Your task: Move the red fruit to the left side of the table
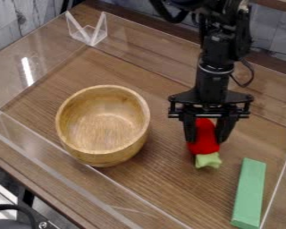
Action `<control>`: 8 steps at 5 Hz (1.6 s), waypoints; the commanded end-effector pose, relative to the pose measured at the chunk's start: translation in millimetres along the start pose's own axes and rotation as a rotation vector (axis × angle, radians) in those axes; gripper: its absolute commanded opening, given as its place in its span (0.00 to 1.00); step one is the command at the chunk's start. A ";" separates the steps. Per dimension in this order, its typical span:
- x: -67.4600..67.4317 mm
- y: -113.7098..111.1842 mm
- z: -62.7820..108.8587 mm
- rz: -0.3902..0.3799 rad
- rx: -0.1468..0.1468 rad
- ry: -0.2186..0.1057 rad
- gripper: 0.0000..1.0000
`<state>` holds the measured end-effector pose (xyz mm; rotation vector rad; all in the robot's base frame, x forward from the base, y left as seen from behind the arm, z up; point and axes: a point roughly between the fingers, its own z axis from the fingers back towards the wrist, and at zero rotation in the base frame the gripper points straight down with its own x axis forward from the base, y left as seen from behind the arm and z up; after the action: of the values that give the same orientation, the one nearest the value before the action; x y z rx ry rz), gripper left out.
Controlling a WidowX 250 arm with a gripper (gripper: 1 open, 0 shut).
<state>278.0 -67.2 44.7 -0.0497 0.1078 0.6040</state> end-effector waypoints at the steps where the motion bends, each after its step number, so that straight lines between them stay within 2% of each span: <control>1: 3.7 -8.1 13.3 -0.007 -0.030 -0.037 1.00; 2: 3.9 -8.0 12.6 0.000 -0.027 -0.037 0.00; 4: 11.3 1.6 60.3 -0.159 -0.061 -0.058 0.00; 5: 27.4 19.7 82.2 -0.214 -0.074 -0.076 0.00; 6: 35.9 32.3 84.2 -0.330 -0.061 -0.083 0.00; 7: 33.9 37.0 85.5 -0.421 -0.053 -0.078 0.00; 8: 31.8 41.3 89.6 -0.474 -0.051 -0.075 0.00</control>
<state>284.7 -10.1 114.4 -0.0970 0.0614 0.1375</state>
